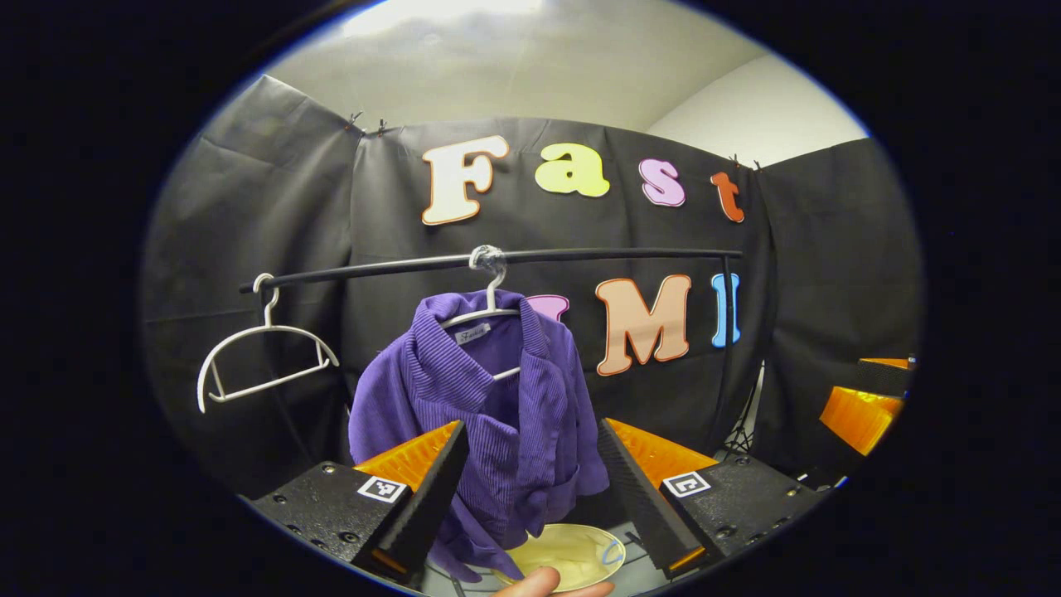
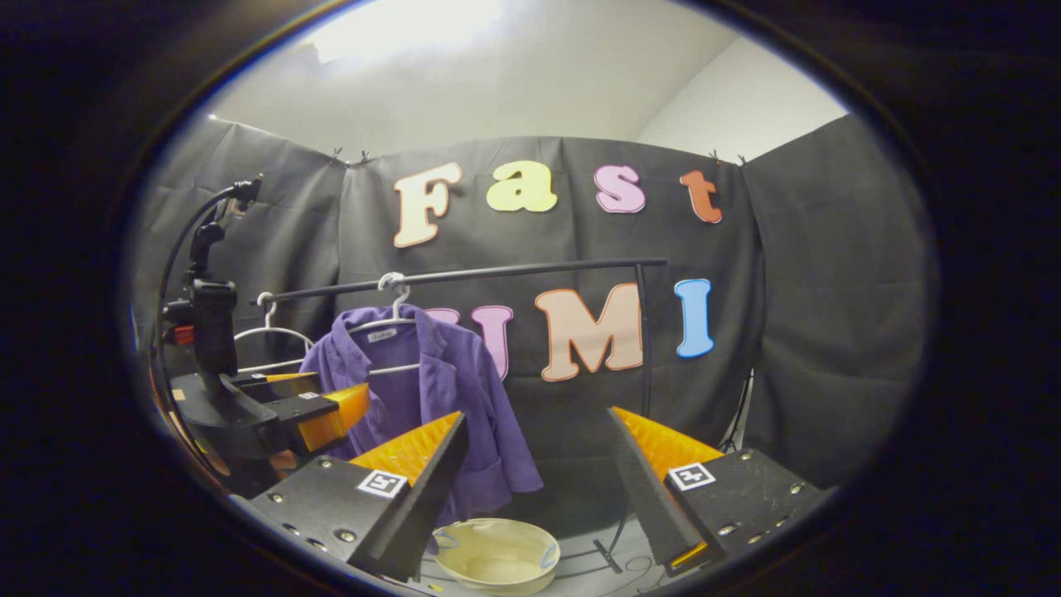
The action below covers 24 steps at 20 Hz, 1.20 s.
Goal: Grasp the clothes on the hanger with both hands and then place them into the laundry hamper below.
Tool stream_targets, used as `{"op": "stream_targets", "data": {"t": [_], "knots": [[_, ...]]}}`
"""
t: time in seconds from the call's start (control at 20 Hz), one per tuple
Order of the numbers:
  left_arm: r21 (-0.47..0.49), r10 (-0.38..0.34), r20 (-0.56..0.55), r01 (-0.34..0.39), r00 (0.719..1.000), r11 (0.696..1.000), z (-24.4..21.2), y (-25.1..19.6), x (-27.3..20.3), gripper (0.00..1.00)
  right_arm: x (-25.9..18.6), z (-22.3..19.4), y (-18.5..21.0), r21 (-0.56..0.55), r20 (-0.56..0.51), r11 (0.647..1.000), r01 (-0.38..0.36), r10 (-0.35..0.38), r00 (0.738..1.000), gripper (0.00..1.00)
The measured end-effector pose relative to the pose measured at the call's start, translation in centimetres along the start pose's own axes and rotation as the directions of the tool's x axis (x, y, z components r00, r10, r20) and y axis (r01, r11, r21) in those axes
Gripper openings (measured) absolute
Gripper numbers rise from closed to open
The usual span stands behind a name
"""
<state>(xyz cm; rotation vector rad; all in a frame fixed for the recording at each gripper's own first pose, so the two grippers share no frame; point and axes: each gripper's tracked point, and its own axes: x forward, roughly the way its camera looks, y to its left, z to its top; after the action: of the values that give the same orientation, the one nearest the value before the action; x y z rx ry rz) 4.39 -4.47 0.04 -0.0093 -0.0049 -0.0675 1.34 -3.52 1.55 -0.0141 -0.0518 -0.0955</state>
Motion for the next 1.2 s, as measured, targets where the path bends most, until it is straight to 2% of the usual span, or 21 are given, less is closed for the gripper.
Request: {"op": "stream_targets", "data": {"t": [0.1,0.25,0.3,0.45,0.55,0.6,0.65,0.7,0.8,0.85,0.9,1.05,1.1,1.15,1.2], "knots": [[-0.002,0.016,0.008,-0.016,1.0,1.0,0.3,0.0,0.1,0.96,0.4,-0.2,-0.2,-0.002,-0.006,1.0,-0.003,0.003,1.0,0.98],[-0.012,0.051,0.019,-0.051,0.999,0.999,0.3,0.4,0.4,0.96,1.3,-0.4,-0.1,0.0,-0.007,1.0,-0.023,0.023,1.0,0.99],[-0.006,0.063,0.011,-0.063,0.998,0.998,0.0,0.6,0.4,0.99,1.7,-0.5,0.0,0.003,-0.008,1.0,-0.031,0.031,0.999,0.99],[0.01,0.097,-0.001,-0.097,0.995,0.995,-1.2,1.2,0.7,0.96,3.4,-0.9,0.7,0.016,-0.006,0.998,-0.063,0.063,0.998,0.99],[0.028,0.135,-0.011,-0.135,0.991,0.99,-2.1,2.0,1.0,0.99,4.5,-1.4,1.6,0.029,-0.01,0.995,-0.096,0.096,0.995,0.99],[0.031,0.152,-0.006,-0.151,0.988,0.988,-2.3,2.2,1.3,0.96,5.1,-1.7,1.9,0.03,-0.019,0.994,-0.106,0.107,0.994,0.94],[0.041,0.169,-0.012,-0.169,0.986,0.985,-2.8,2.4,1.8,0.99,5.7,-2.1,2.2,0.024,-0.028,0.993,-0.118,0.118,0.993,0.94],[0.05,0.19,-0.021,-0.189,0.981,0.981,-3.4,2.8,2.1,0.96,6.3,-2.5,2.4,0.017,-0.041,0.992,-0.123,0.124,0.991,1.0],[0.057,0.221,-0.006,-0.221,0.975,0.974,-4.0,3.1,3.4,0.96,7.5,-3.3,2.9,0.006,-0.065,0.99,-0.139,0.139,0.988,0.94],[0.064,0.237,0.008,-0.237,0.971,0.969,-4.1,3.4,4.2,0.99,8.2,-3.7,3.2,0.002,-0.075,0.989,-0.15,0.149,0.986,0.94],[0.071,0.252,0.015,-0.252,0.968,0.965,-4.2,3.6,4.9,0.99,8.8,-4.1,3.5,0.001,-0.09,0.987,-0.158,0.158,0.983,0.99],[0.049,0.281,0.015,-0.281,0.96,0.958,-5.2,4.0,7.1,0.96,10.7,-5.6,3.9,0.008,-0.133,0.985,-0.17,0.169,0.977,0.99],[0.046,0.292,0.015,-0.293,0.956,0.955,-5.6,4.3,7.6,0.96,11.4,-5.7,4.1,0.013,-0.141,0.985,-0.172,0.173,0.975,0.94],[0.05,0.305,0.006,-0.305,0.952,0.951,-6.1,4.6,8.2,0.96,12.0,-6.0,4.4,0.016,-0.148,0.984,-0.176,0.176,0.973,0.99],[0.055,0.319,-0.011,-0.318,0.948,0.946,-6.6,5.0,8.7,0.96,12.6,-6.3,4.5,0.012,-0.157,0.985,-0.174,0.174,0.972,0.99]]}}
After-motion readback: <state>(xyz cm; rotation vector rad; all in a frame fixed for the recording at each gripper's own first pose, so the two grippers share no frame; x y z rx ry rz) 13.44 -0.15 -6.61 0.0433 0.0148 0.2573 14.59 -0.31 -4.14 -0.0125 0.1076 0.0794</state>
